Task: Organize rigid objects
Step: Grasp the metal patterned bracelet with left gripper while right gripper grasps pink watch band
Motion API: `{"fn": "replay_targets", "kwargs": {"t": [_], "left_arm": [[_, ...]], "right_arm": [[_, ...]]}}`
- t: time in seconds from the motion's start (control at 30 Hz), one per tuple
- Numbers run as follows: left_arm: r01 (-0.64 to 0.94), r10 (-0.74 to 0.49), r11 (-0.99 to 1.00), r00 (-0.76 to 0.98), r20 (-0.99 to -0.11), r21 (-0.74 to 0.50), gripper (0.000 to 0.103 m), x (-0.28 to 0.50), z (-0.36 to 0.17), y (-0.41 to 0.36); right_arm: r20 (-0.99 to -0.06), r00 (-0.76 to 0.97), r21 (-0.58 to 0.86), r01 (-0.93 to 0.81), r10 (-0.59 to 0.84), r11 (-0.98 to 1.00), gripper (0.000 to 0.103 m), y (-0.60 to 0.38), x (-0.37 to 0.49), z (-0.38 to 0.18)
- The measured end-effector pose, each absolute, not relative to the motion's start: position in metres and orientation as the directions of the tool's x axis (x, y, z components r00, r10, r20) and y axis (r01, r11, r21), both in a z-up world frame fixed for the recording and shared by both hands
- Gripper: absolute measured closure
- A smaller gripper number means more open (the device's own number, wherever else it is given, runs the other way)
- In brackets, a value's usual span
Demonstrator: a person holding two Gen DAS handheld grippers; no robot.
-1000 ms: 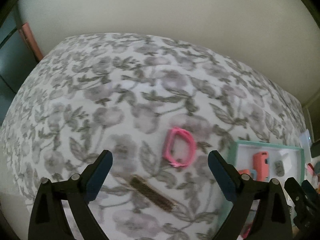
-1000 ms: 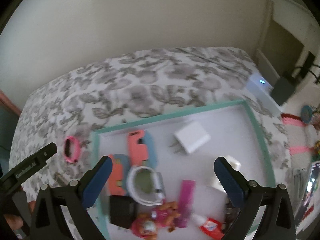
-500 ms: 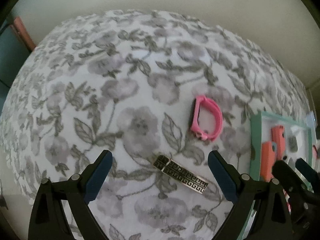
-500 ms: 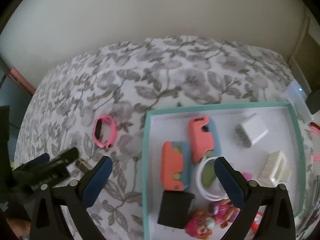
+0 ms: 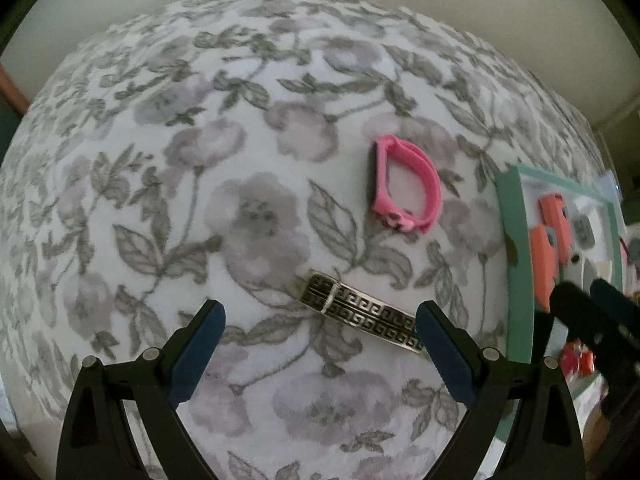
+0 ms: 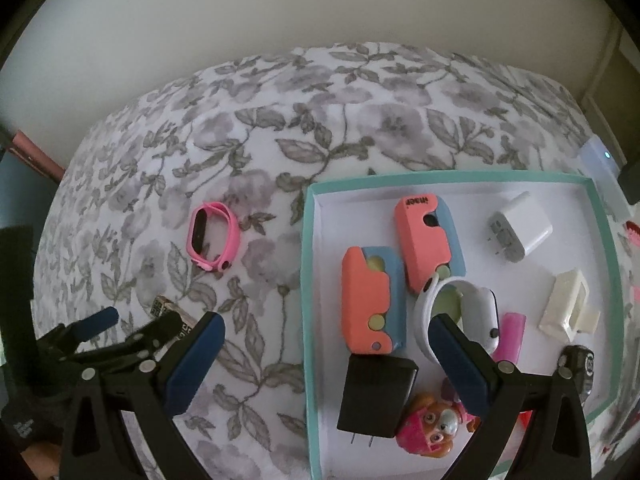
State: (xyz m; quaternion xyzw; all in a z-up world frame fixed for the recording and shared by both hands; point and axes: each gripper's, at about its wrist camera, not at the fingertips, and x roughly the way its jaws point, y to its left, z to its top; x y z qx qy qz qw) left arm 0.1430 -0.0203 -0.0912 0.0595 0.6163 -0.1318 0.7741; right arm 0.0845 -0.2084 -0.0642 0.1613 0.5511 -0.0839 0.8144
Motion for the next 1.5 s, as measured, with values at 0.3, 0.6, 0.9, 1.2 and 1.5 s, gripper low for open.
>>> {"fn": "replay_targets", "kwargs": {"t": [0.3,0.6,0.9,1.2,1.5], "left_arm": [[0.413,-0.167,0.907,0.162,-0.973,-0.087,0.007,0.132,-0.103,-0.043],[0.491,-0.129,0.870,0.168,-0.977,-0.031,0.007,0.131,-0.118,-0.066],[0.531,-0.106,0.847,0.202,-0.974,0.018,0.007,0.131,-0.127,-0.085],[0.535,-0.150,0.844,0.190,-0.970,-0.026,0.021,0.139,-0.123,-0.076],[0.454,-0.202,0.885,0.181,-0.963,-0.101,0.021,0.167,-0.118,-0.047]], "right_arm": [[-0.927,0.375,0.175,0.371,0.026,0.912,0.000,-0.222,0.080,-0.064],[-0.933,0.358,0.167,0.377,0.023,0.911,0.000,-0.220,0.082,-0.071],[-0.935,0.354,0.164,0.381,0.020,0.910,0.000,-0.220,0.083,-0.075],[-0.917,0.397,0.192,0.353,0.039,0.916,0.000,-0.215,0.091,-0.067],[-0.905,0.419,0.221,0.328,0.068,0.919,0.000,-0.211,0.103,-0.069]]}}
